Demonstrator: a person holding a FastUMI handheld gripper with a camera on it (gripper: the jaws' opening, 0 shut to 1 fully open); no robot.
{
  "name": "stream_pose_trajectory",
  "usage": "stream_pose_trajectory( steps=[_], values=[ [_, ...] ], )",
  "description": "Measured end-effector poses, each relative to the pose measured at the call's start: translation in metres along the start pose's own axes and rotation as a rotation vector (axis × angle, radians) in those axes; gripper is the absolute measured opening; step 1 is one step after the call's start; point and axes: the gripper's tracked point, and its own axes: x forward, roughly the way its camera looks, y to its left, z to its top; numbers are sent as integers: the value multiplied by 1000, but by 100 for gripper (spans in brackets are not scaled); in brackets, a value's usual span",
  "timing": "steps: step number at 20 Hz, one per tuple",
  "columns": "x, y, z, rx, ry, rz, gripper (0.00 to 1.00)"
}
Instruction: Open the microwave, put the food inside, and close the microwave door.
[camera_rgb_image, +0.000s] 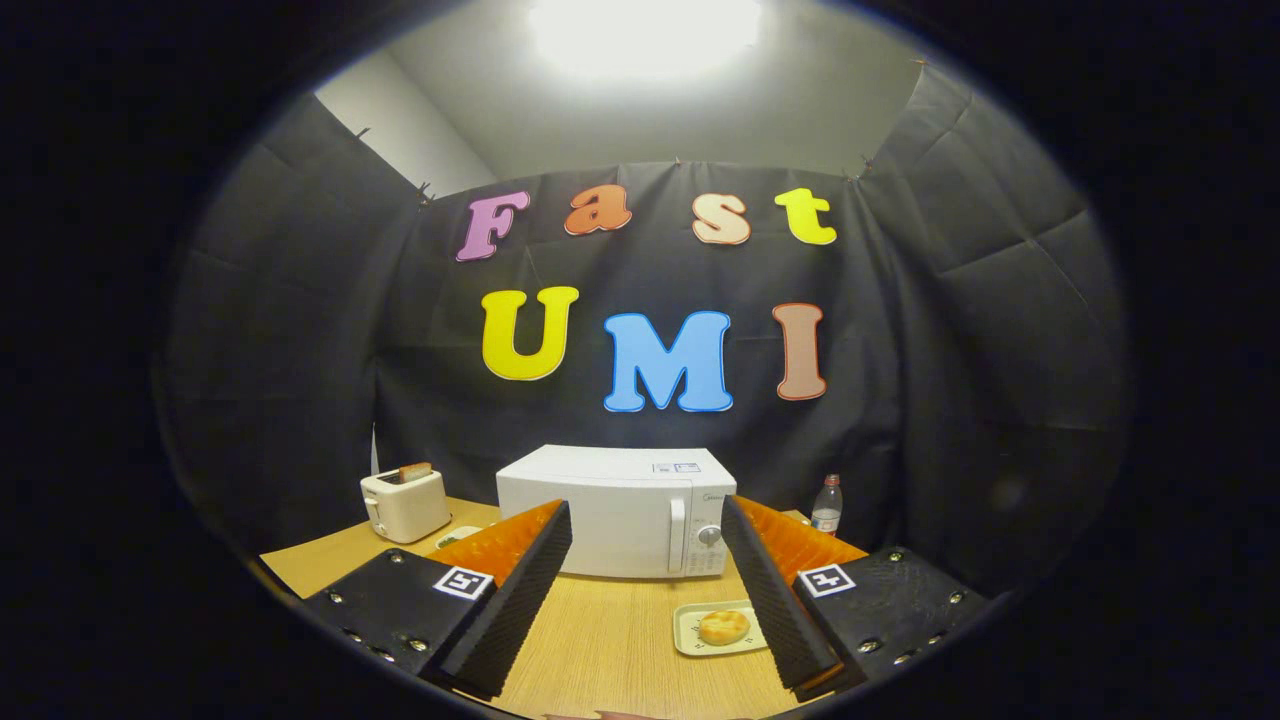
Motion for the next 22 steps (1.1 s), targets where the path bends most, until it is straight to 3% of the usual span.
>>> stream_pose_trajectory(
  steps=[6, 14, 22],
  values=[
    [10, 0, -8, -16, 8, -4, 95],
    [61, 13, -47, 81, 60, 112, 95],
    [136, -4, -97, 93, 111, 77, 96]
  ],
)
